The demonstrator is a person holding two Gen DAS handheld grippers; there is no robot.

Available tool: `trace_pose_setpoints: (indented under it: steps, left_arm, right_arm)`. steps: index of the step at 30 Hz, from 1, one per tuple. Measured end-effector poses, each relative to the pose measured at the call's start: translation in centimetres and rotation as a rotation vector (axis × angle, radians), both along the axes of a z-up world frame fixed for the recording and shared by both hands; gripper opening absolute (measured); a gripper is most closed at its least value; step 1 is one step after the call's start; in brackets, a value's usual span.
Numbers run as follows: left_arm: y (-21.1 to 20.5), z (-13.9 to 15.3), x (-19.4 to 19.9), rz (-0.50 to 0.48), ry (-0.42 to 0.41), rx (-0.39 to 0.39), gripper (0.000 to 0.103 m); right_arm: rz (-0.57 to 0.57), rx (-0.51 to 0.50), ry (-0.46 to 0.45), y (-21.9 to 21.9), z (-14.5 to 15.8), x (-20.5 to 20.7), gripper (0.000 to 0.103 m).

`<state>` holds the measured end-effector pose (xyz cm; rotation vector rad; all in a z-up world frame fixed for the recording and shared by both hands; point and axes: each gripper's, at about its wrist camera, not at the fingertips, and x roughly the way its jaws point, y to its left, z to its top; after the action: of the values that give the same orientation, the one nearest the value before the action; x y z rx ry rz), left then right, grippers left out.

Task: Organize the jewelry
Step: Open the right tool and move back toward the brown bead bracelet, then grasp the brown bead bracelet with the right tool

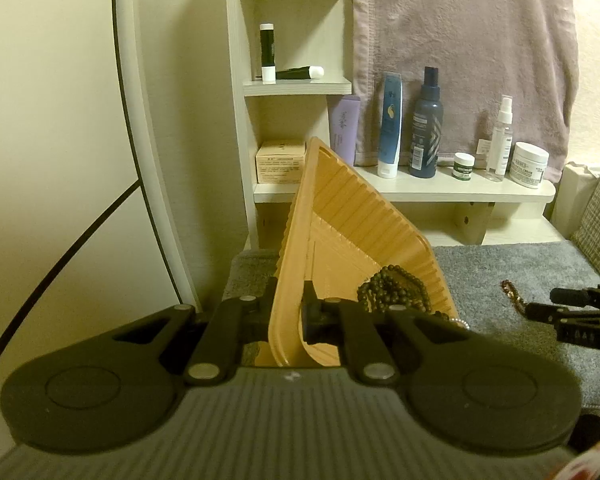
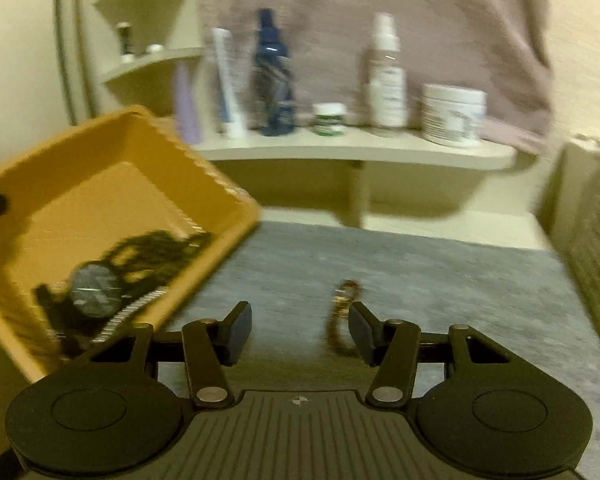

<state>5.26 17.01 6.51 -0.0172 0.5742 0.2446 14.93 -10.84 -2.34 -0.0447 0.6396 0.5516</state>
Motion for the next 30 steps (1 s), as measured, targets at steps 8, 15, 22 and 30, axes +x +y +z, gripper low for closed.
trace_pose_setpoints:
  steps: [8, 15, 22, 30]
  left_arm:
    - [-0.1, 0.0, -0.1, 0.000, 0.000, 0.002, 0.009]
    - [0.0, 0.0, -0.1, -0.001, 0.000, 0.002, 0.009]
    - [-0.1, 0.0, -0.1, -0.001, -0.001, 0.002, 0.009]
    - [0.0, -0.1, -0.1, 0.000, -0.001, 0.000, 0.009]
  right_arm:
    - [-0.041, -0.043, 0.017, -0.5, -1.4, 2.0, 0.037]
    - [-0.022, -0.067, 0.025, 0.7, -2.4, 2.9, 0.020]
    - [-0.003, -0.107, 0.006, 2.1, -2.8, 3.2, 0.019]
    - [-0.009, -0.132, 0.024, 2.7, -3.2, 3.2, 0.010]
